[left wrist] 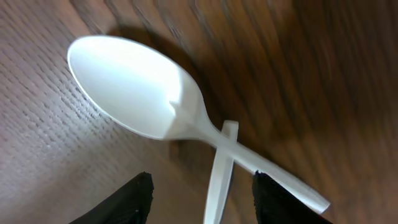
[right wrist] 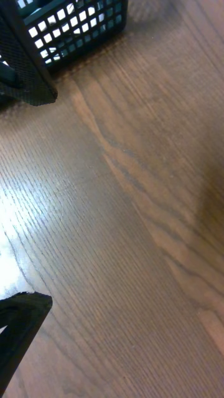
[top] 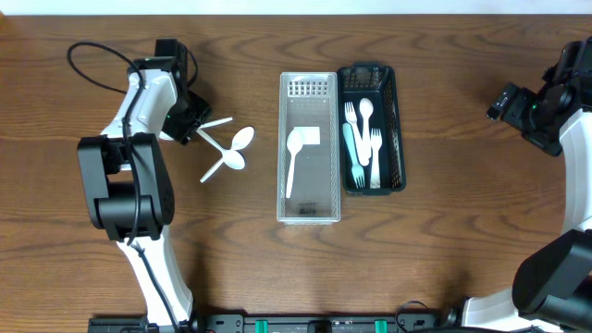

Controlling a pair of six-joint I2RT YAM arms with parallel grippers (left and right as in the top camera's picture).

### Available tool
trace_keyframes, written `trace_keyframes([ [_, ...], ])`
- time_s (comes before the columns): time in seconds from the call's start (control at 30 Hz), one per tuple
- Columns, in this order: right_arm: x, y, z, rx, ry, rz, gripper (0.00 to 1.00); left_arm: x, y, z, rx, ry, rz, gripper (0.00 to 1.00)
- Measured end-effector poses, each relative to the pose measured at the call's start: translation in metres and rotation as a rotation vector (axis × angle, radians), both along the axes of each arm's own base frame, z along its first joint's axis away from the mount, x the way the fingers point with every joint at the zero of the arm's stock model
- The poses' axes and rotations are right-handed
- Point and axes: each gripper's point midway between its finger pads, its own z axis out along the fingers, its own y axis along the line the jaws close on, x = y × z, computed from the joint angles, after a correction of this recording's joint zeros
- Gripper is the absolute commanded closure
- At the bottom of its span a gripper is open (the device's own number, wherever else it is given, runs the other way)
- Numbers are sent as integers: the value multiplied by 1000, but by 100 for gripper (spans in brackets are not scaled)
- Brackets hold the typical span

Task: Pack container
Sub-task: 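Grasp another white spoon from the pile with the left gripper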

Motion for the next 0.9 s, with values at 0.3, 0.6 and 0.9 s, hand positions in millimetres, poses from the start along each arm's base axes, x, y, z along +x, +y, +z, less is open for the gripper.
trace_keyframes([
  [0.3,0,0,0,0,0,0,1,19,3,3,-18,-82,172,46],
  [0.6,0,0,0,0,0,0,1,18,4,-1,-32,-73,284,46],
  [0.9,0,0,0,0,0,0,1,5,7,-21,-23,3,336,53],
])
